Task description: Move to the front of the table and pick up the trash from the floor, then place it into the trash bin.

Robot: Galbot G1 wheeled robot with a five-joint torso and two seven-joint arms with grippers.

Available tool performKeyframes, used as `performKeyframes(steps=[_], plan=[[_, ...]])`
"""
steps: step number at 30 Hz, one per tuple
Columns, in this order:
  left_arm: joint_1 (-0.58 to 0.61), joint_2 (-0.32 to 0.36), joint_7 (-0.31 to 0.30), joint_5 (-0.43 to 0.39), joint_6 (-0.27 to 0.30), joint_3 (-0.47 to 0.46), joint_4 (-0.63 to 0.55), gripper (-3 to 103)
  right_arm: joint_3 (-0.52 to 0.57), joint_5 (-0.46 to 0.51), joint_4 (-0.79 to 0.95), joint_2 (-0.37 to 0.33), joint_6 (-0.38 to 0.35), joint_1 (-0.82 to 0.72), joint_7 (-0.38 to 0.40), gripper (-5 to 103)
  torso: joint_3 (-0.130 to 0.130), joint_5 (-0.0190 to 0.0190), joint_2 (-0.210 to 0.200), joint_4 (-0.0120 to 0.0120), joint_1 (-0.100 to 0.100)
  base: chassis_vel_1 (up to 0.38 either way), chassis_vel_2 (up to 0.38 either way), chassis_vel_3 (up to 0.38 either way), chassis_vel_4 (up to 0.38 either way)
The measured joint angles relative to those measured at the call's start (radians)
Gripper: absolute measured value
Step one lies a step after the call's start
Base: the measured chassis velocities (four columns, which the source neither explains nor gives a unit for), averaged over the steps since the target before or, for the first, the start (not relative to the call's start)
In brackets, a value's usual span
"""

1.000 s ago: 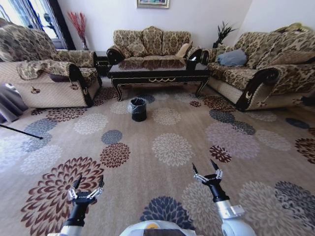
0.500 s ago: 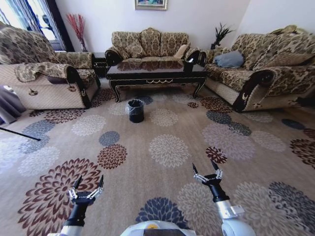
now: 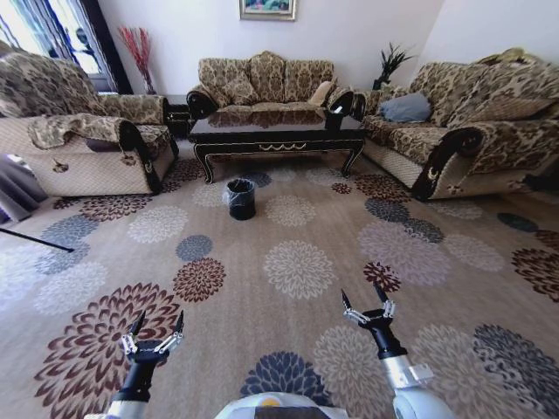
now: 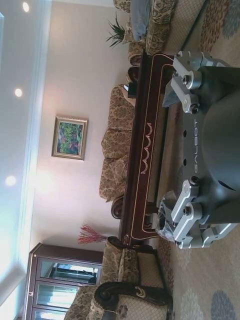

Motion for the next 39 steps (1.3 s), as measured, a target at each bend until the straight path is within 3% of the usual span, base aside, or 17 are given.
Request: performKeyframes(steps=[39], plan=[[0.0, 0.0, 0.0, 0.0, 0.0, 0.0, 0.0, 100, 0.0, 0.0, 0.0, 0.0, 0.0, 0.0, 0.0, 100, 0.099, 0.0, 0.141, -0.0001, 0.042, 0.011, -0.015, -0.011, 0.017]])
